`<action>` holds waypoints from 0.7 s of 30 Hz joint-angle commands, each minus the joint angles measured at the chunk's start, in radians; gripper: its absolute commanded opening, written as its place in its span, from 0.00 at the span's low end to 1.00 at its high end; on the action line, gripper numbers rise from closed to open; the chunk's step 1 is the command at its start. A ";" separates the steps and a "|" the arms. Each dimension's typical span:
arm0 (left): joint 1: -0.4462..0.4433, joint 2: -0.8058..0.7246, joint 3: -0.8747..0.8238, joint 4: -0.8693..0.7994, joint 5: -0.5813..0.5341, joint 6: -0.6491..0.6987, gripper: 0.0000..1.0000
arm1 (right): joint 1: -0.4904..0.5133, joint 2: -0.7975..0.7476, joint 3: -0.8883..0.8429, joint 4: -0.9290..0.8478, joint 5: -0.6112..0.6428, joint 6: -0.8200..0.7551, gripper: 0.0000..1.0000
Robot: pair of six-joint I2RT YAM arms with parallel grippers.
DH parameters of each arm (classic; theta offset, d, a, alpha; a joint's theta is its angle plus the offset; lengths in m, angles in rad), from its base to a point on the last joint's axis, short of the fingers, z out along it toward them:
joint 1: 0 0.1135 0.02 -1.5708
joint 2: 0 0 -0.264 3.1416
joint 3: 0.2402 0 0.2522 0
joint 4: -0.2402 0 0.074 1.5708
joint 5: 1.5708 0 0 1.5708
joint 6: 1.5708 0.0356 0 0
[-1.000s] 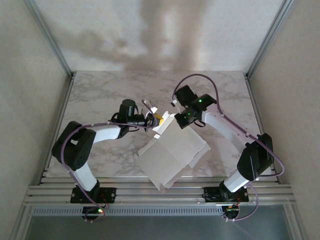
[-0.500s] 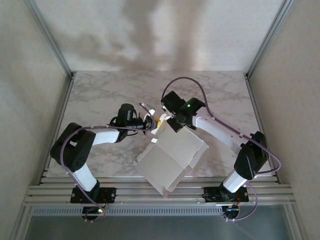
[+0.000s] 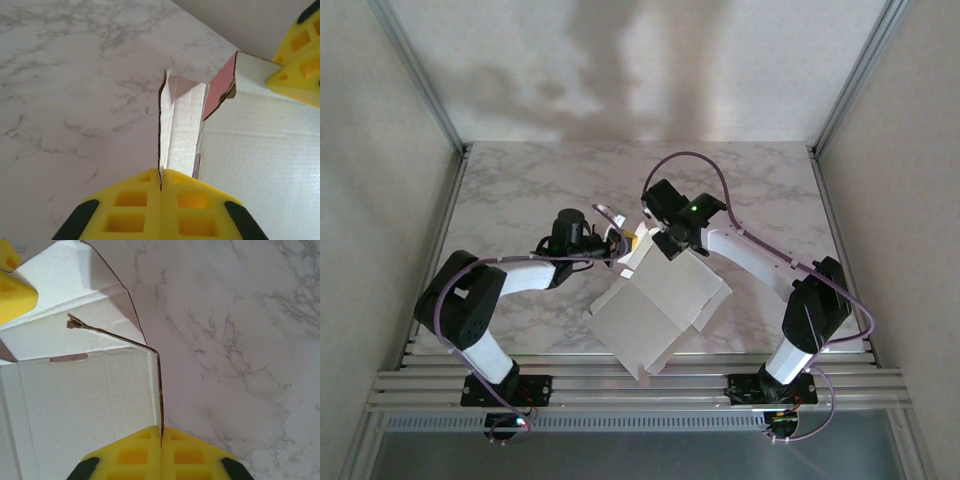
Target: Fold the paper box
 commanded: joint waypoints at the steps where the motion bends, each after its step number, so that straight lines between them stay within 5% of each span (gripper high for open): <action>1: 0.016 0.047 0.028 0.060 -0.042 -0.095 0.00 | -0.002 -0.015 0.020 0.008 0.061 -0.011 0.00; 14: -0.016 0.108 -0.003 0.275 -0.146 -0.269 0.00 | 0.086 0.041 -0.003 0.069 0.308 -0.020 0.00; 21: -0.017 0.114 -0.029 0.294 -0.163 -0.281 0.00 | 0.124 0.041 -0.072 0.125 0.331 -0.010 0.00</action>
